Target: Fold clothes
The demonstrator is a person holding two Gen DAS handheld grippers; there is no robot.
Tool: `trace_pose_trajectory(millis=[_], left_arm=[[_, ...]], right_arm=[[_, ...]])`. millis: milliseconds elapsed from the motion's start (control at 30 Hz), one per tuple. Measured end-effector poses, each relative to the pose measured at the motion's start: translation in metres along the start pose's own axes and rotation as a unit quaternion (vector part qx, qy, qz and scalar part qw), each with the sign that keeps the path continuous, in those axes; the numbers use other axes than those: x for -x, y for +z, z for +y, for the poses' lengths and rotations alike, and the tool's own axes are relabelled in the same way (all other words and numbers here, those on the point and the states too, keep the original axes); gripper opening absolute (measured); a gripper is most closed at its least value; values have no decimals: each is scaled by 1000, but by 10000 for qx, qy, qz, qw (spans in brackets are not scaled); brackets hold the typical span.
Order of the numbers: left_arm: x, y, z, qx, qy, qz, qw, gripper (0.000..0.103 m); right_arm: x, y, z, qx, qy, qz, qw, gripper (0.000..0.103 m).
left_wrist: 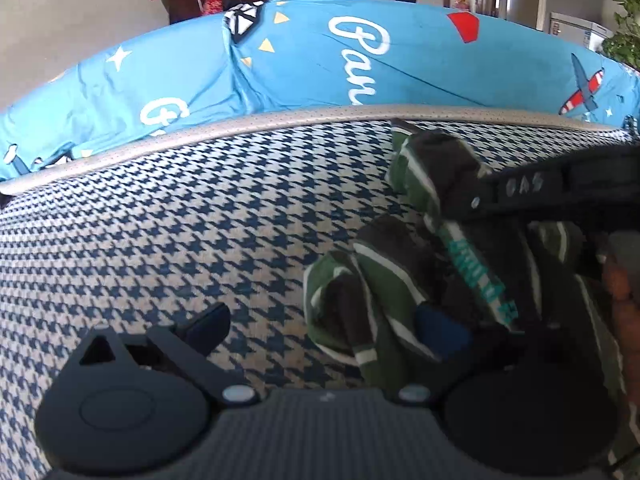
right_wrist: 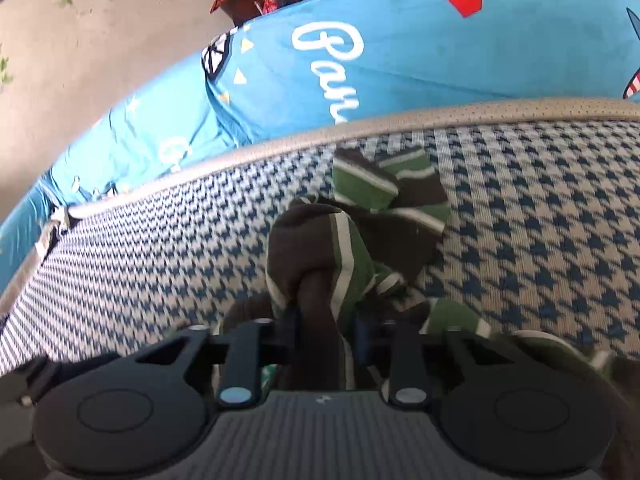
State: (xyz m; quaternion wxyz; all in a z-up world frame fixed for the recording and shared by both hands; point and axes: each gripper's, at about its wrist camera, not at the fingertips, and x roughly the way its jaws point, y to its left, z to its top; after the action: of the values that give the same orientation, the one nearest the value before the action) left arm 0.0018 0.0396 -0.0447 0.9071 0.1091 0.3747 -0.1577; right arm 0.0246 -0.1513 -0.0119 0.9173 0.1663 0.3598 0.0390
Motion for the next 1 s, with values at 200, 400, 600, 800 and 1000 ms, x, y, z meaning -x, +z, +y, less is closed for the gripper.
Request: trace_pose_trajectory(millis=[200, 400, 600, 800, 1000], left_arm=[[8, 5, 15, 207, 750, -181, 9968, 102], [22, 11, 35, 482, 1461, -400, 9873, 103], [28, 12, 46, 851, 1204, -330, 9885, 103], [23, 17, 42, 946, 870, -333, 9911, 103], [10, 26, 34, 992, 422, -317, 9937, 103]], right_arm=[[23, 36, 16, 25, 555, -847, 9949, 23], [39, 67, 37, 58, 1215, -1684, 9782, 23], [10, 77, 51, 51, 801, -1351, 9876, 48], [9, 70, 27, -53, 412, -1132, 9927, 48], [10, 63, -14, -50, -157, -872, 9961, 54]])
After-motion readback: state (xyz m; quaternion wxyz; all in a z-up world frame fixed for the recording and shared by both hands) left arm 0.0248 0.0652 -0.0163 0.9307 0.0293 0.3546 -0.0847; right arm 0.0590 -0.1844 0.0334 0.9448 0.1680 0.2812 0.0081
